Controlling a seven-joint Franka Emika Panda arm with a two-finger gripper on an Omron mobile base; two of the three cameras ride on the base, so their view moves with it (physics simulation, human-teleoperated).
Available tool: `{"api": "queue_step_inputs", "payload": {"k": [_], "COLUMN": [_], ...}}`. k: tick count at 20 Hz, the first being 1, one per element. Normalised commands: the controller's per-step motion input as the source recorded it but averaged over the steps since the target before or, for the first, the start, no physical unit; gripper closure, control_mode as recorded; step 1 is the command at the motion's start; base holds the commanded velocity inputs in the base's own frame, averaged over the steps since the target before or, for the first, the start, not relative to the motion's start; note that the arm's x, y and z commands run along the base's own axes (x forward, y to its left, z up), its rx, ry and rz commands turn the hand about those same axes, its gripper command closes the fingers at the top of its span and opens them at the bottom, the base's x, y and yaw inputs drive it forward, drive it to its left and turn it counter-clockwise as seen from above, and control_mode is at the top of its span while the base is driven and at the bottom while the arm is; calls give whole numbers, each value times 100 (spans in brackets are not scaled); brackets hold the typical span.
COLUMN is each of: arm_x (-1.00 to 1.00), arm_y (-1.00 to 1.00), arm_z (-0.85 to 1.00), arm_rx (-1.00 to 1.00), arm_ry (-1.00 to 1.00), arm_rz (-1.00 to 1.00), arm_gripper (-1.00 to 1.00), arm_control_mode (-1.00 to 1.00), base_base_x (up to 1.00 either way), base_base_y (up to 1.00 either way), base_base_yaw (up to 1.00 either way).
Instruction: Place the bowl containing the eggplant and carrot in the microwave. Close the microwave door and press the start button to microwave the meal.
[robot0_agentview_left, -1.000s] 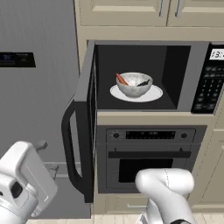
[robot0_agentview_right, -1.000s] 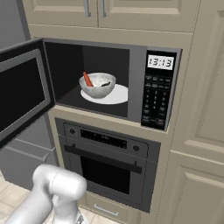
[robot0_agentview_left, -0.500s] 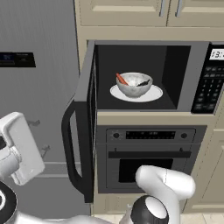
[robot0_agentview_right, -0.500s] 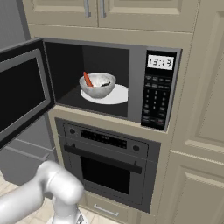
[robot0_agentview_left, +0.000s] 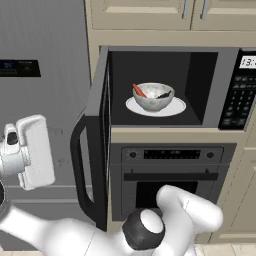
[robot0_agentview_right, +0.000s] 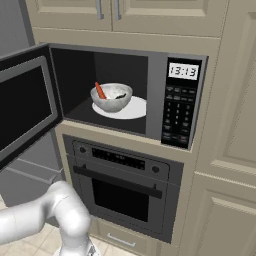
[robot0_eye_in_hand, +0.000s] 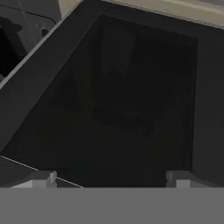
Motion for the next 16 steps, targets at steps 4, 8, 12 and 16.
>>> {"api": "queue_step_inputs", "payload": {"k": [4, 8, 12, 16], "arm_x": [-46, -69, -62, -36], "arm_y": [-100, -100, -100, -100], "arm_z": [-9, -1, 0, 0], "arm_rx": [9, 11, 12, 14], "arm_ry": [-16, -15, -4, 0], "arm_rz": [-22, -13, -3, 0], "arm_gripper": [-100, -100, -100, -100], "arm_control_mode": [-100, -100, -100, -100], "base_base_x": [0, 0, 0, 0], "base_base_y": [0, 0, 0, 0], "base_base_yaw": [0, 0, 0, 0]}}
